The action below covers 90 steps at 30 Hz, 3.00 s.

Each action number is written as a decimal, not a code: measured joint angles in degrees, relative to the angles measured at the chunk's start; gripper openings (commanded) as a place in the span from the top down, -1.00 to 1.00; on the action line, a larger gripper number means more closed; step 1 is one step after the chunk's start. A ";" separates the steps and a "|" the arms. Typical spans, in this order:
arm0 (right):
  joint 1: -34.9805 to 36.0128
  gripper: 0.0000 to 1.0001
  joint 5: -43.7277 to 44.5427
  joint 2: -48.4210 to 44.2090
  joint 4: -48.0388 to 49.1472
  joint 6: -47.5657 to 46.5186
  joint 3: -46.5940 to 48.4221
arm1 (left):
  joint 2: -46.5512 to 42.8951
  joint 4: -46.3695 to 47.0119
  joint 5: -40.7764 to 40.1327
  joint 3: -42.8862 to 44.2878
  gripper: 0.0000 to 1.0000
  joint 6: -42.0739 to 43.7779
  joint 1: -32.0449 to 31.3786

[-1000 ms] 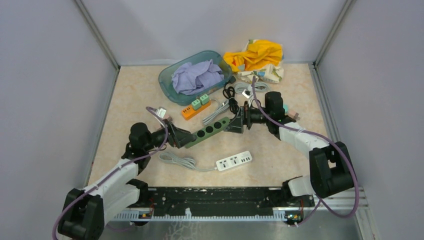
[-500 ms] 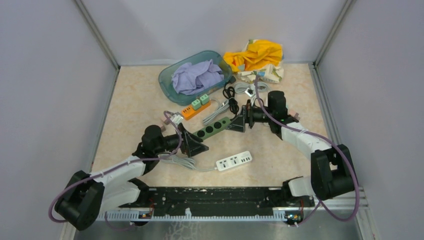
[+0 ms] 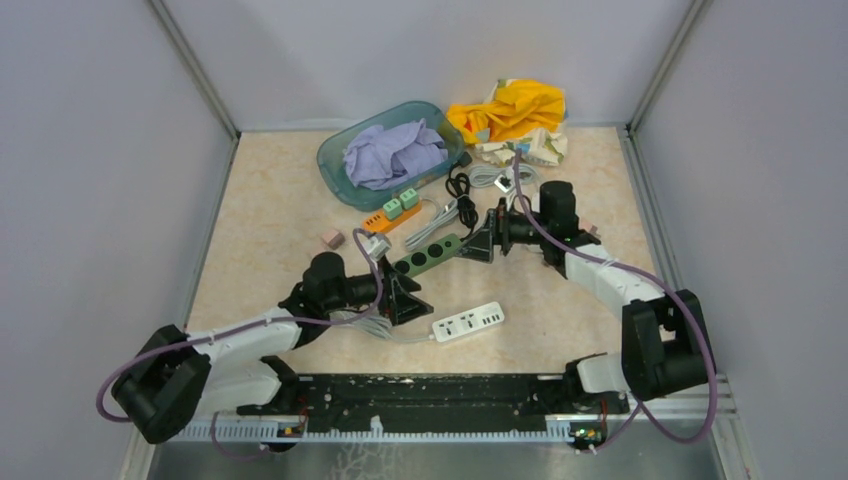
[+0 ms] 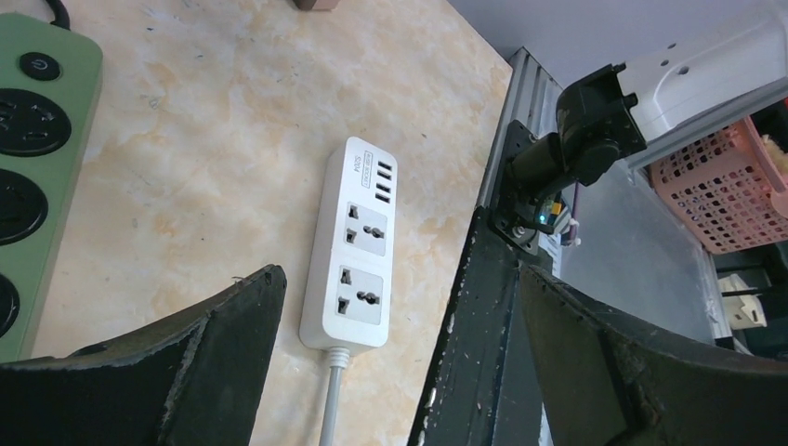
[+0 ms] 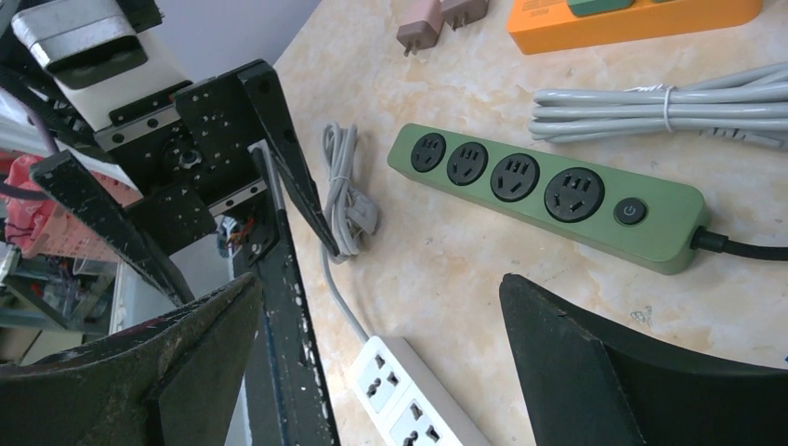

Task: Pull the plug off the socket
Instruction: Pick up the socket from the center of the board, then place the socket at the center of the board.

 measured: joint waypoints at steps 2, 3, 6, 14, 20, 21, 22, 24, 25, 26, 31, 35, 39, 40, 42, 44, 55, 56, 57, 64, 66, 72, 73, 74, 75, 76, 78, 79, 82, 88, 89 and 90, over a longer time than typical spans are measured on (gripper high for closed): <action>-0.37 -0.98 0.13 -0.02 -0.09 -0.24 0.00 | 0.61 -1.09 -1.01 0.83 -1.00 1.33 -1.29; -0.50 -0.98 0.15 -0.04 -0.15 -0.28 0.00 | 0.92 -2.12 -1.73 1.44 -1.00 2.25 -1.92; -0.94 -0.98 0.44 -0.35 -0.42 -0.33 0.00 | 1.90 -3.82 -2.99 2.32 -1.00 3.67 -3.58; -1.51 -0.98 0.79 -1.11 -0.42 -0.35 0.00 | 5.38 -9.73 -8.20 6.54 -1.00 8.92 -9.99; -1.73 -0.98 1.14 -1.11 -0.42 -0.37 0.00 | 8.11 -13.62 -11.67 9.35 -1.00 12.31 -13.79; -1.84 -0.98 1.27 -1.11 -0.44 -0.37 0.00 | 8.66 -14.36 -12.20 9.86 -1.00 12.90 -14.29; -1.92 -0.98 1.49 -1.14 -0.44 -0.37 0.00 | 9.14 -15.02 -12.66 10.29 -1.00 13.35 -14.75; -2.21 -0.98 2.25 -1.18 -0.48 -0.44 0.00 | 10.05 -16.61 -13.53 11.28 -1.00 14.29 -15.65; -2.34 -0.98 2.64 -1.25 -0.57 -0.63 0.00 | 10.64 -17.62 -14.10 11.96 -1.00 14.88 -16.17; -2.49 -0.98 3.37 -1.40 -0.79 -0.81 0.00 | 11.26 -18.62 -14.69 12.68 -1.00 15.37 -16.72; -3.50 -0.98 6.01 -1.88 -1.38 -1.55 0.00 | 15.23 -23.98 -19.06 17.14 -1.00 17.97 -19.85; -4.31 -0.98 7.56 -2.08 -1.73 -1.86 0.00 | 20.13 -28.39 -23.30 22.12 -0.99 19.85 -23.04; -4.76 -0.98 8.37 -2.51 -1.84 -1.86 0.00 | 25.20 -32.92 -28.33 27.23 -0.86 21.33 -25.92; -4.87 -0.98 8.44 -2.64 -1.86 -1.86 0.00 | 26.49 -34.01 -29.59 28.41 -0.81 21.79 -26.38; -5.01 -0.98 8.55 -2.82 -1.86 -1.86 0.00 | 28.55 -35.60 -31.65 29.94 -0.70 22.32 -26.95; -5.07 -0.98 8.57 -2.89 -1.86 -1.86 0.00 | 30.47 -37.35 -33.46 31.15 -0.59 22.80 -27.26; -5.09 -0.98 8.61 -2.89 -1.88 -1.86 0.00 | 33.46 -40.96 -39.08 33.29 0.64 23.39 -27.63; -5.11 -0.98 8.61 -2.89 -1.88 -1.86 0.00 | 33.07 -40.96 -39.60 33.05 0.72 23.30 -27.63; -5.11 -0.98 8.61 -2.89 -1.88 -1.86 0.00 | 32.33 -40.92 -40.35 32.41 0.77 23.15 -27.63; -5.42 -0.98 8.61 -2.89 -1.88 -1.84 0.00 | 20.98 -40.87 -44.17 25.05 0.89 21.20 -25.35; -5.46 -0.98 8.59 -2.89 -1.88 -1.84 0.00 | 16.15 -40.37 -44.92 22.73 0.90 20.24 -23.15; -5.81 -0.98 8.50 -3.02 -1.84 -1.81 0.00 | 0.07 -37.57 -46.45 14.40 0.93 16.39 -12.50; -5.84 -0.98 8.50 -3.02 -1.84 -1.81 0.00 | -3.08 -37.03 -47.36 12.46 0.93 15.37 -9.31; -5.86 -0.98 8.50 -3.02 -1.84 -1.81 0.00 | -5.25 -36.83 -48.48 11.26 0.93 14.69 -7.17; -5.86 -0.98 8.50 -3.02 -1.84 -1.81 0.00 | -7.50 -36.52 -50.01 9.81 0.94 13.73 -4.63; -5.88 -0.98 8.50 -3.02 -1.81 -1.81 0.00 | -9.90 -36.17 -52.15 8.20 0.96 12.66 -1.92; -5.97 -0.98 8.48 -3.02 -1.79 -1.81 0.00 | -15.28 -35.63 -57.86 4.42 0.97 10.23 2.47; -6.01 -0.98 8.48 -3.04 -1.77 -1.79 0.00 | -16.06 -35.63 -58.84 3.85 0.96 9.88 4.42; -6.10 -0.98 8.46 -3.04 -1.68 -1.77 0.00 | -18.75 -34.88 -61.70 1.51 0.90 7.58 12.68; -6.10 -0.98 8.41 -3.52 -1.64 -1.70 0.00 | -12.46 -31.50 -64.67 1.40 0.88 2.47 29.64; -6.10 -0.98 8.41 -3.56 -1.64 -1.68 0.00 | -9.86 -31.12 -64.74 1.66 0.88 1.55 31.52; -6.10 -0.98 8.41 -3.63 -1.62 -1.68 0.00 | -6.91 -30.99 -64.63 2.21 0.88 0.44 33.22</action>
